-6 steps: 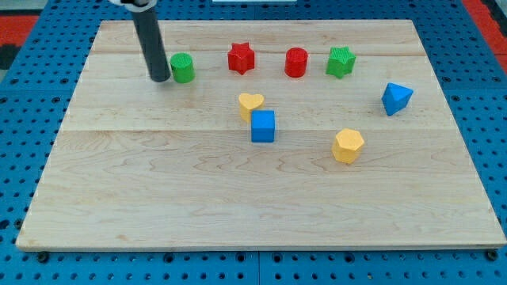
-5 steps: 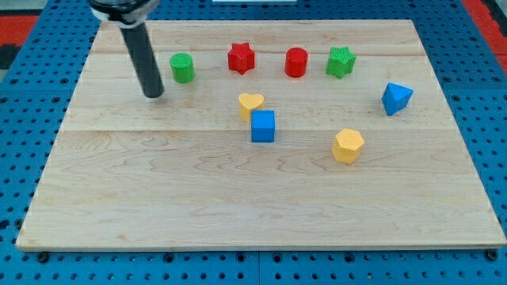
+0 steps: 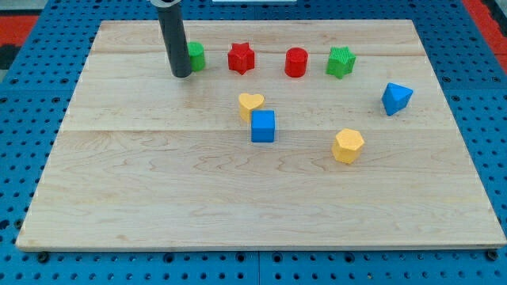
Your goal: Make a horizontal line out of red and the green blocks
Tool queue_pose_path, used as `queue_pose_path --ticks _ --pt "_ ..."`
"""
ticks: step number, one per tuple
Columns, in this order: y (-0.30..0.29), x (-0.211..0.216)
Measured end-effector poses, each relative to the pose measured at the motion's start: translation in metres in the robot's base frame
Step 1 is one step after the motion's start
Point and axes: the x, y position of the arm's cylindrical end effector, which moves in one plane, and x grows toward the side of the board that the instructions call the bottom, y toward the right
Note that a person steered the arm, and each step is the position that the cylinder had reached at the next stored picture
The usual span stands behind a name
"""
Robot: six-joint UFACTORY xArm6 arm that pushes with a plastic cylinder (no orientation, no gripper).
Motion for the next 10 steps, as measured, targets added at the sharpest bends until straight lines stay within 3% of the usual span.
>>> queue_pose_path --ticks 2,3,5,6,8,9,10 --pt "0.086 -0.001" --pt "0.137 0.026" --pt "0.171 0.079" --pt "0.148 0.047" --pt "0.168 -0.005" --pt "0.156 0.016" --pt "0.087 0.026"
